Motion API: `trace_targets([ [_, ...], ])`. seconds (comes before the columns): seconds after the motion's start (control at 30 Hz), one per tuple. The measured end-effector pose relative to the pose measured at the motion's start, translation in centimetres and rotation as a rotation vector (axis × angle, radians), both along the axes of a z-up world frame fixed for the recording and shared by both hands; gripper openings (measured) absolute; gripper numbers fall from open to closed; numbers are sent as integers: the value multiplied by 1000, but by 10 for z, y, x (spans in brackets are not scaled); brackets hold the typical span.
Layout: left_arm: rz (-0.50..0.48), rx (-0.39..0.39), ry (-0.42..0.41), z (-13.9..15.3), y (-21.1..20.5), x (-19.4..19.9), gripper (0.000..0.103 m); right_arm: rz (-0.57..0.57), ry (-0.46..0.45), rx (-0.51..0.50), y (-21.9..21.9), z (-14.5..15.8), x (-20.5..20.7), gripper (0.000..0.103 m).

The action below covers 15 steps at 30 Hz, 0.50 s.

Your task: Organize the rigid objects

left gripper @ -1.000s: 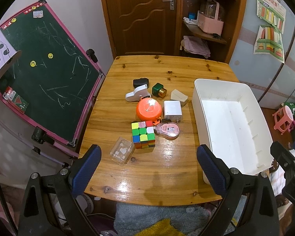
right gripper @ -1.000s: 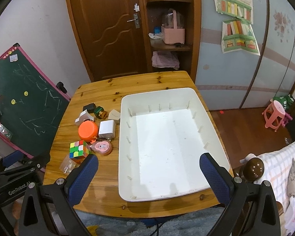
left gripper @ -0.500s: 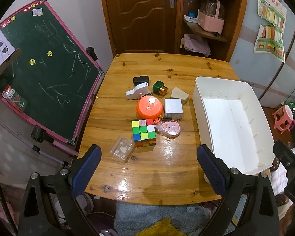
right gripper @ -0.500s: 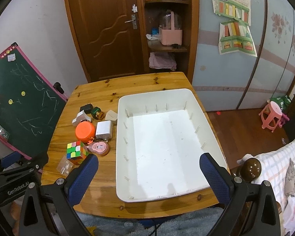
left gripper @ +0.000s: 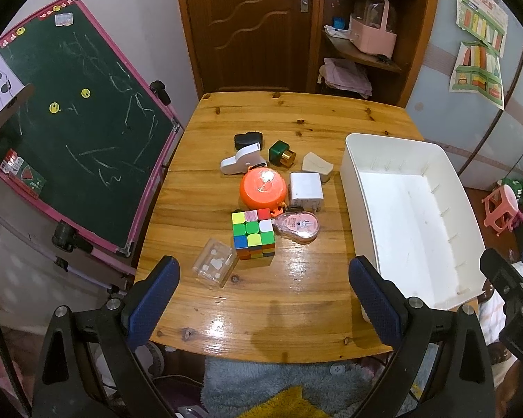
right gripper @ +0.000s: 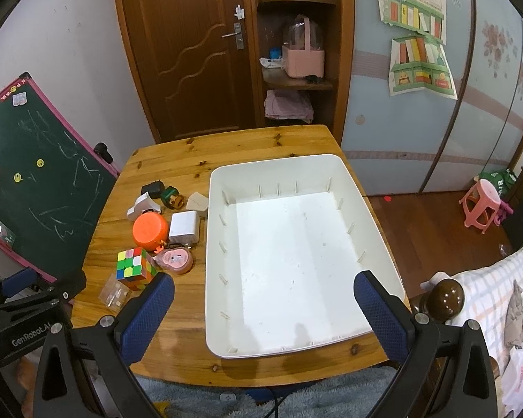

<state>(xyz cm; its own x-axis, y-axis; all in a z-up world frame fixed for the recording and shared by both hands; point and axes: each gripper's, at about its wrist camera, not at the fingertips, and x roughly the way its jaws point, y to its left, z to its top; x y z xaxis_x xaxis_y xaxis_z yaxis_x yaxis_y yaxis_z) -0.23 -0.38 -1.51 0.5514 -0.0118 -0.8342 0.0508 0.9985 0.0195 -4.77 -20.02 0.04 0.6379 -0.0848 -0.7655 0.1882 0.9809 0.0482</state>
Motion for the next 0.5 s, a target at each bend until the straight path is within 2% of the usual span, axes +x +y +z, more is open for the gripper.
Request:
trace_targets([
  [0.5,2,-13,-7,-1,3,3,98,-9,-5,2,-6,-2,8,103],
])
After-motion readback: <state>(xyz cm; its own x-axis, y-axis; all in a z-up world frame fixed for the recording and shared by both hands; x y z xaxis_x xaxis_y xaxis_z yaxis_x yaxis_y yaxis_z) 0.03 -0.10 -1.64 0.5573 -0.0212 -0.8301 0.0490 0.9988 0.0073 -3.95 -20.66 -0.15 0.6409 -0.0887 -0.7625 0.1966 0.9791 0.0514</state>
